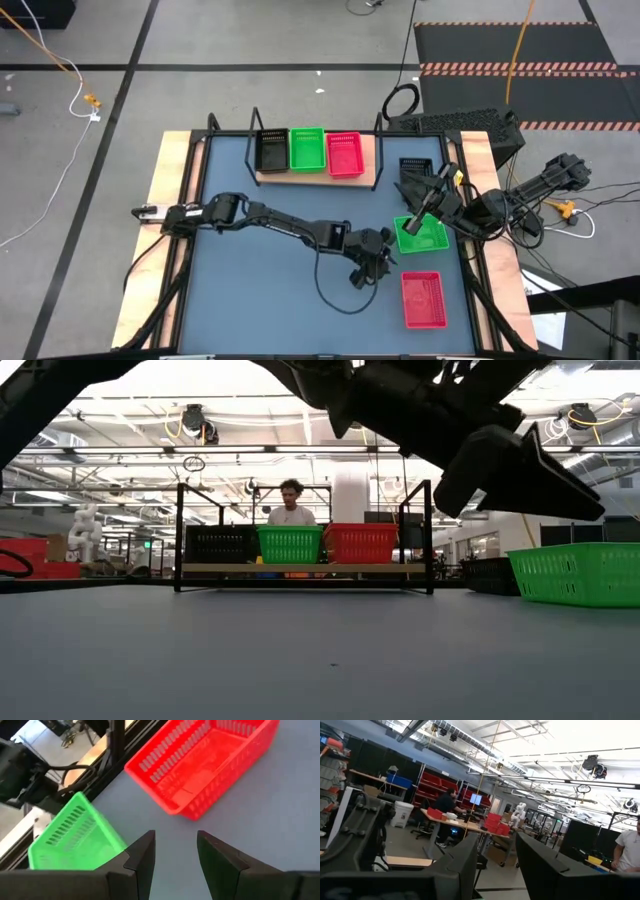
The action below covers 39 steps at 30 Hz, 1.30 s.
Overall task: Stack baskets on shelf by color
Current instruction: Move the red bin to the middle right of the table
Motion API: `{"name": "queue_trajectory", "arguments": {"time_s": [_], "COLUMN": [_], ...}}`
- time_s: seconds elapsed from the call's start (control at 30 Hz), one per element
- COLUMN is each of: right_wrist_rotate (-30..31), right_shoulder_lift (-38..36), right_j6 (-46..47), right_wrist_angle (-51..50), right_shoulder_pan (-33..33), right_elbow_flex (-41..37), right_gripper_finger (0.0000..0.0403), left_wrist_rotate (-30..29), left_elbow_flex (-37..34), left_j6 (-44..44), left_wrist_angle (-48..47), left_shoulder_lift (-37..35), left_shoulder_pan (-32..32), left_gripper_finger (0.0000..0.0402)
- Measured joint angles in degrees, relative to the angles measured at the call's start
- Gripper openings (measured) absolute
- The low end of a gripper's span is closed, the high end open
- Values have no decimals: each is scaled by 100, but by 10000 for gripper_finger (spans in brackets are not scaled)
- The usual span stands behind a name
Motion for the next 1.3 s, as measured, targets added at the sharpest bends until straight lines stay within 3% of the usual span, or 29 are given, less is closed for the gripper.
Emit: {"name": "queue_trajectory", "arguments": {"time_s": [0.47, 0.6, 0.77, 0.9, 1.13, 1.3], "right_wrist_rotate": [-17, -17, -17, -17, -33, -33], "right_shoulder_lift": [26, 24, 24, 23, 24, 26], "right_j6": [816, 952, 1055, 1221, 1781, 2022], "right_wrist_angle": [-299, -371, -499, -519, -649, -717], "right_shoulder_pan": [0, 0, 0, 0, 89, 194], "right_elbow_flex": [0, 0, 0, 0, -1, -2], "right_gripper_finger": [130, 130, 130, 130, 130, 130], "left_wrist_rotate": [102, 125, 992, 1512, 1596, 1451], "left_elbow_flex": [-1, -2, 7, -3, -5, 0], "left_j6": [125, 107, -366, 316, 1056, 180], "left_wrist_angle": [-79, 306, 1074, 979, 780, 1582], "left_shoulder_lift": [0, 0, 91, 270, 256, 277], "left_shoulder_pan": [-255, -301, -308, -249, -338, -330], "left_gripper_finger": [147, 147, 147, 147, 147, 147]}}
